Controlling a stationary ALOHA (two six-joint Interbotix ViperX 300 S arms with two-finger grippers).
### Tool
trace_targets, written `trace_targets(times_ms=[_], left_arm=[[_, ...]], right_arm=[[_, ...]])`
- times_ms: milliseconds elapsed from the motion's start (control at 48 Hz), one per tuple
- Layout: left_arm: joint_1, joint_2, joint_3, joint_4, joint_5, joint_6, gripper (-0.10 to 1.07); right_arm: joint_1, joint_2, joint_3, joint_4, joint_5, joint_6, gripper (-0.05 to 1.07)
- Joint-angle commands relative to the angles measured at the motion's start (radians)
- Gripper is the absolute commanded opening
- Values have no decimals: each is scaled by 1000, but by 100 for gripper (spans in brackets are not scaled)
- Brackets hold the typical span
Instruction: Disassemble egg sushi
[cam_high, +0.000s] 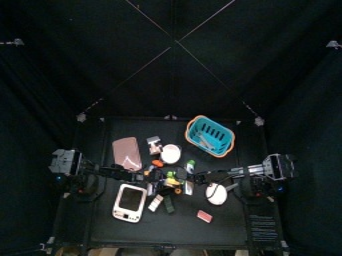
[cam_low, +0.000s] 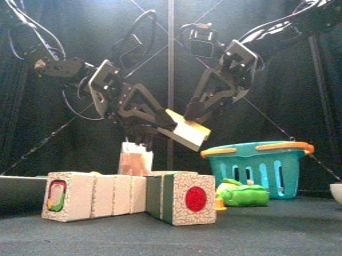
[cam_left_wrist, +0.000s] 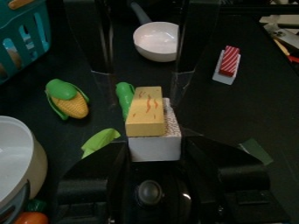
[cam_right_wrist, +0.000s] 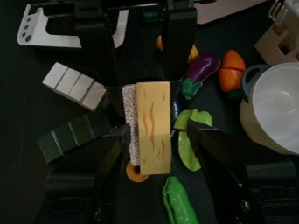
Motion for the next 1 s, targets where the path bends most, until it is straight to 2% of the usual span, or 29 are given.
trace_targets(times_ms=[0, 562, 646, 812, 979], left_arm=[[0, -21, -15, 0, -11, 0, 67], [0, -18, -15, 0, -11, 0, 67], [2, -20, -15, 0, -11, 0, 67], [2, -18, -15, -2, -11, 0, 67], [2, -18, -12, 0, -11, 0, 67]], right_arm=[[-5, -9, -12, 2, -6, 0, 87], [-9, 0, -18, 0, -6, -2, 85], [-9, 0, -18, -3, -6, -2, 82], [-14, 0, -18, 0, -6, 2, 67], [-20, 0, -15, 3, -6, 3, 59]])
